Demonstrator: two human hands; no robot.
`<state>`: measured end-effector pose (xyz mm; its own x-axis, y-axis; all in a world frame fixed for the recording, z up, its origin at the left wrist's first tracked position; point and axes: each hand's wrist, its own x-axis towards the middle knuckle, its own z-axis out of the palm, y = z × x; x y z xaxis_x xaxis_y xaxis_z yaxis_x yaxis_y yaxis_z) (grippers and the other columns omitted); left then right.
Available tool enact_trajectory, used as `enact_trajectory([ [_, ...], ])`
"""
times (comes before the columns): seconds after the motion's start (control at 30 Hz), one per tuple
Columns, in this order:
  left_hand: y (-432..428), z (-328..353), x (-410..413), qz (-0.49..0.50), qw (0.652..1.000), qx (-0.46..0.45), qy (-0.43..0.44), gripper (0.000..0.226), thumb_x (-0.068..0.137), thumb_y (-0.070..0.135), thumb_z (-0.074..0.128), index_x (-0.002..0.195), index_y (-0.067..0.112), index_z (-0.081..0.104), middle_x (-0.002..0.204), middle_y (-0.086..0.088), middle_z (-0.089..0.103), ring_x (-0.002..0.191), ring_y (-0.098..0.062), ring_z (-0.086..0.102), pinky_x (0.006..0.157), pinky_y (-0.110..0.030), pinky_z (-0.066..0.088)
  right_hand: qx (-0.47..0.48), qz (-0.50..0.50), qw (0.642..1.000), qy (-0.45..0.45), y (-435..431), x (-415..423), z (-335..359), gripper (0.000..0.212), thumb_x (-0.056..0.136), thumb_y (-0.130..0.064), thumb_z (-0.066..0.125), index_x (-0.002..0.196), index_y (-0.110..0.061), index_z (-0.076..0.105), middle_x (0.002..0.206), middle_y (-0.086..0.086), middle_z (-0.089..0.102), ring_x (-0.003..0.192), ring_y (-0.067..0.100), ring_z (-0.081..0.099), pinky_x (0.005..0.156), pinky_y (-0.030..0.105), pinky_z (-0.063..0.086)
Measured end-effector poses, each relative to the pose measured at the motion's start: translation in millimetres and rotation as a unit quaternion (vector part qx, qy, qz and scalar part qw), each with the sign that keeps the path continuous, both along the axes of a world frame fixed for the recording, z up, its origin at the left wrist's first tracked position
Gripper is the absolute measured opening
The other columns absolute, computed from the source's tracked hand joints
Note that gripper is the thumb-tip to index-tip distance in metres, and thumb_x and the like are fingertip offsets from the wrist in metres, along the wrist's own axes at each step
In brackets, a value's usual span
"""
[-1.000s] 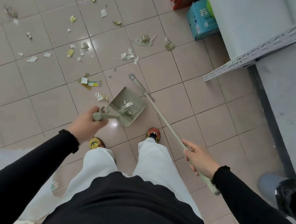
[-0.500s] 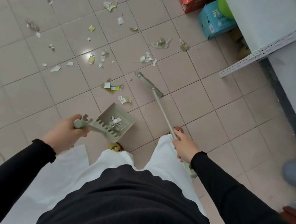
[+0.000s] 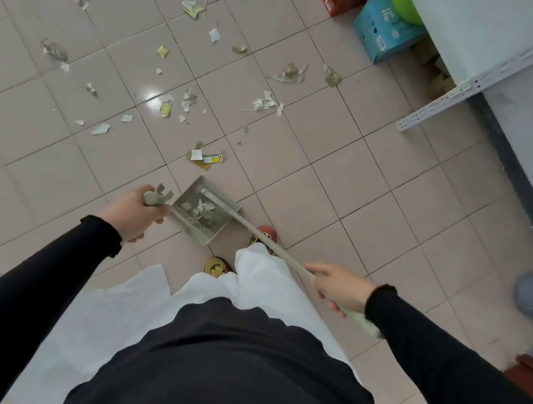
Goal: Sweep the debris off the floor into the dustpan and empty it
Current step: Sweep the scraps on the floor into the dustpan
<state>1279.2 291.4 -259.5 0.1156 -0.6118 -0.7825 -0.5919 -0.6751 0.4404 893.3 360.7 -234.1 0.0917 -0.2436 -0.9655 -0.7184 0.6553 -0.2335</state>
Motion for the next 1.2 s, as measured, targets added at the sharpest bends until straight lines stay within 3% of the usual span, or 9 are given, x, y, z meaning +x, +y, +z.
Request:
enact_trajectory([
  [0.27, -0.8, 12.1, 16.0, -0.014, 1.0, -0.002, -0.018, 0.014, 0.097, 0.023, 0.057, 0.107, 0.014, 0.061, 0.1, -0.028, 0.068, 0.054, -0.02, 0.041, 0.044, -0.025, 0.035, -0.076, -0.078, 0.994, 0.008, -33.7, -1.1, -8.3, 0.054, 0.103, -0.017, 0.04, 0.155, -0.03, 0.033, 0.078, 0.001, 0.054, 0.042, 0.008, 0.042, 0.038, 0.021, 0.039],
  [0.4, -15.7, 22.5, 42.7, -0.017, 0.999, -0.01, -0.033, 0.011, 0.098, 0.023, 0.057, 0.106, 0.017, 0.062, 0.104, -0.022, 0.07, 0.056, -0.022, 0.042, 0.049, -0.025, 0.036, -0.093, -0.125, 0.987, 0.023, -66.9, 19.2, -21.0, 0.053, 0.102, -0.016, 0.036, 0.154, -0.029, 0.033, 0.08, -0.004, 0.054, 0.047, 0.013, 0.046, 0.038, 0.024, 0.04],
  [0.6, -63.5, 18.8, 101.6, -0.021, 0.999, -0.019, -0.04, 0.01, 0.095, 0.017, 0.06, 0.104, 0.012, 0.063, 0.105, -0.024, 0.07, 0.051, -0.021, 0.039, 0.049, -0.022, 0.033, -0.119, -0.133, 0.982, 0.063, -115.1, 70.0, -47.1, 0.051, 0.099, -0.01, 0.032, 0.148, -0.019, 0.042, 0.104, 0.013, 0.06, 0.064, 0.023, 0.055, 0.062, 0.037, 0.049],
  [0.67, -84.4, 13.7, 120.4, -0.033, 0.999, -0.016, -0.038, 0.015, 0.094, 0.016, 0.061, 0.106, 0.007, 0.062, 0.107, -0.027, 0.069, 0.05, -0.021, 0.039, 0.047, -0.021, 0.032, -0.103, -0.124, 0.984, 0.077, -132.6, 98.7, -58.7, 0.045, 0.099, -0.008, 0.031, 0.141, -0.011, 0.047, 0.095, 0.015, 0.06, 0.065, 0.024, 0.055, 0.059, 0.035, 0.049],
  [0.8, -122.7, 4.6, 151.6, -0.071, 0.997, -0.012, -0.021, 0.02, 0.092, 0.017, 0.062, 0.11, 0.008, 0.063, 0.102, -0.022, 0.071, 0.047, -0.021, 0.039, 0.044, -0.021, 0.032, -0.073, -0.109, 0.988, 0.086, -127.1, 174.5, -74.7, 0.042, 0.097, -0.003, 0.043, 0.138, 0.001, 0.051, 0.073, 0.001, 0.049, 0.058, 0.014, 0.051, 0.044, 0.021, 0.044],
  [0.87, -136.7, 1.3, 162.6, -0.084, 0.996, -0.009, -0.007, 0.019, 0.092, 0.018, 0.063, 0.109, 0.01, 0.063, 0.099, -0.022, 0.071, 0.047, -0.02, 0.04, 0.043, -0.022, 0.032, -0.036, -0.081, 0.993, 0.079, -102.2, 211.0, -77.6, 0.044, 0.094, -0.002, 0.039, 0.136, -0.007, 0.053, 0.073, 0.005, 0.053, 0.054, 0.02, 0.053, 0.044, 0.025, 0.042],
  [0.93, -145.9, -0.7, 169.3, -0.091, 0.996, -0.006, 0.008, 0.019, 0.093, 0.019, 0.062, 0.11, 0.009, 0.062, 0.093, -0.021, 0.068, 0.048, -0.019, 0.04, 0.042, -0.023, 0.032, 0.011, -0.13, 0.991, 0.043, -78.3, 236.0, -67.1, 0.046, 0.097, -0.005, 0.033, 0.139, -0.015, 0.049, 0.074, 0.007, 0.048, 0.045, 0.018, 0.046, 0.036, 0.022, 0.036],
  [1.07, -153.0, -0.4, 176.8, -0.106, 0.994, -0.006, 0.025, 0.014, 0.094, 0.02, 0.06, 0.106, 0.012, 0.061, 0.084, -0.01, 0.063, 0.049, -0.017, 0.041, 0.041, -0.023, 0.033, -0.012, -0.131, 0.991, 0.026, -44.5, 253.5, -23.4, 0.049, 0.1, -0.014, 0.038, 0.147, -0.029, 0.044, 0.08, 0.005, 0.049, 0.045, 0.012, 0.041, 0.034, 0.021, 0.036],
  [1.2, -151.7, -4.4, 189.4, -0.127, 0.992, 0.001, 0.025, 0.01, 0.095, 0.022, 0.061, 0.101, 0.013, 0.059, 0.084, -0.01, 0.062, 0.05, -0.018, 0.043, 0.038, -0.024, 0.034, -0.037, -0.16, 0.986, 0.022, -24.7, 270.4, 17.7, 0.051, 0.101, -0.014, 0.037, 0.148, -0.034, 0.041, 0.08, 0.003, 0.052, 0.041, 0.007, 0.041, 0.038, 0.023, 0.039],
])
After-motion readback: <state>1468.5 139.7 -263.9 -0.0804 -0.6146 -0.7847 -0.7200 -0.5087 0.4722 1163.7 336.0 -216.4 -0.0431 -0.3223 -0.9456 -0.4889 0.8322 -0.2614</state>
